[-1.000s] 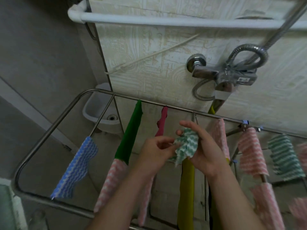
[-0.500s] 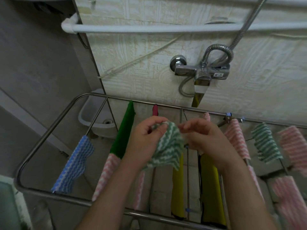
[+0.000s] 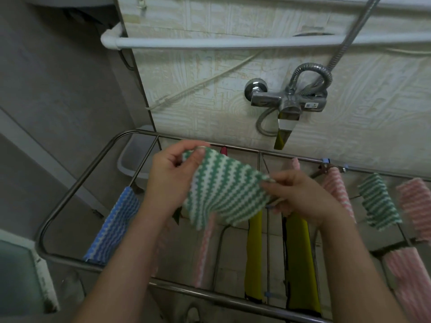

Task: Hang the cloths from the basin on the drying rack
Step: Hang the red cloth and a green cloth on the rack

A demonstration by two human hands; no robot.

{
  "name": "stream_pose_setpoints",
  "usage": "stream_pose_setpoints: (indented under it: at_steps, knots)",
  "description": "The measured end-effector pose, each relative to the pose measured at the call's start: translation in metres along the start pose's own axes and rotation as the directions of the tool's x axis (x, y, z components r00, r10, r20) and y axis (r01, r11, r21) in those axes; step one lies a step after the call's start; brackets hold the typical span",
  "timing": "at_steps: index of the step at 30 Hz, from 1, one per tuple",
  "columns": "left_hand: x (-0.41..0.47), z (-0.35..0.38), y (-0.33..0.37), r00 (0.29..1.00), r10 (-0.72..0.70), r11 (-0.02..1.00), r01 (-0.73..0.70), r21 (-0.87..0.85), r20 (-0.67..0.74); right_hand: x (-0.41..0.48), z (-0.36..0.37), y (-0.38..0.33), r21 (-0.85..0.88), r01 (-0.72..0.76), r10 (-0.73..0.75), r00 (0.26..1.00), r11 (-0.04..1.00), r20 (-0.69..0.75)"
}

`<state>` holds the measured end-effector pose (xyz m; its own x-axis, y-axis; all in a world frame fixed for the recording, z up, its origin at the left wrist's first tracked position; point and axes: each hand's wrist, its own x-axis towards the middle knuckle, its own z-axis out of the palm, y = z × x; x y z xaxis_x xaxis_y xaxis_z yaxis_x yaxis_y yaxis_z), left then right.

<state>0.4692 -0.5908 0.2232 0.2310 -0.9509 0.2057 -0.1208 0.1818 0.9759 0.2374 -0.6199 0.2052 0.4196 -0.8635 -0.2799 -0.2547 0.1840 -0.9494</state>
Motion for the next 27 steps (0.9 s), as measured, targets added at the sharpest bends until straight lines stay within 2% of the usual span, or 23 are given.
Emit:
stream_pose_setpoints:
  at_steps: [2, 4, 7, 10, 14, 16, 18, 20, 24, 27]
  knots:
    - [0.003, -0.011, -0.008, 1.000, 0.009, 0.992, -0.007, 0.129, -0.022, 0.009, -0.002, -0.008, 0.195, -0.013, 0.013, 1.000, 0.981, 0.001]
    - [0.008, -0.021, -0.019, 0.999, 0.026, 0.963, -0.017, 0.269, -0.031, 0.031, 0.007, -0.014, 0.161, 0.021, -0.016, 0.999, 0.987, -0.031]
    - [0.015, -0.036, -0.032, 0.986, 0.069, 0.935, -0.010, 0.354, -0.155, 0.069, 0.029, -0.027, 0.123, 0.131, -0.108, 0.978, 0.984, -0.180]
    - [0.023, -0.058, -0.045, 0.963, 0.131, 0.887, -0.008, 0.461, -0.234, 0.114, 0.051, -0.040, -0.015, 0.217, -0.214, 0.946, 0.976, -0.244]
    - [0.032, -0.085, -0.058, 0.932, 0.264, 0.807, -0.073, 0.585, -0.249, 0.176, 0.075, -0.052, -0.332, 0.290, -0.356, 0.921, 0.898, -0.159]
    - [0.039, -0.095, -0.068, 0.921, 0.277, 0.804, -0.064, 0.591, -0.276, 0.202, 0.088, -0.058, -0.442, 0.328, -0.407, 0.909, 0.835, -0.093]
    - [0.046, -0.102, -0.081, 0.924, 0.235, 0.818, -0.020, 0.576, -0.302, 0.225, 0.101, -0.062, -0.537, 0.326, -0.421, 0.905, 0.778, -0.061]
    - [0.053, -0.105, -0.098, 0.947, 0.133, 0.808, 0.067, 0.585, -0.293, 0.248, 0.108, -0.058, -0.595, 0.267, -0.378, 0.923, 0.758, -0.069]
    - [0.064, -0.108, -0.133, 0.948, -0.136, 0.778, 0.281, 0.562, -0.286, 0.287, 0.123, -0.045, -0.486, 0.147, -0.204, 0.977, 0.861, -0.066]
    - [0.070, -0.113, -0.152, 0.901, -0.261, 0.824, 0.395, 0.406, -0.346, 0.307, 0.131, -0.039, -0.458, 0.107, -0.149, 0.987, 0.882, -0.056]
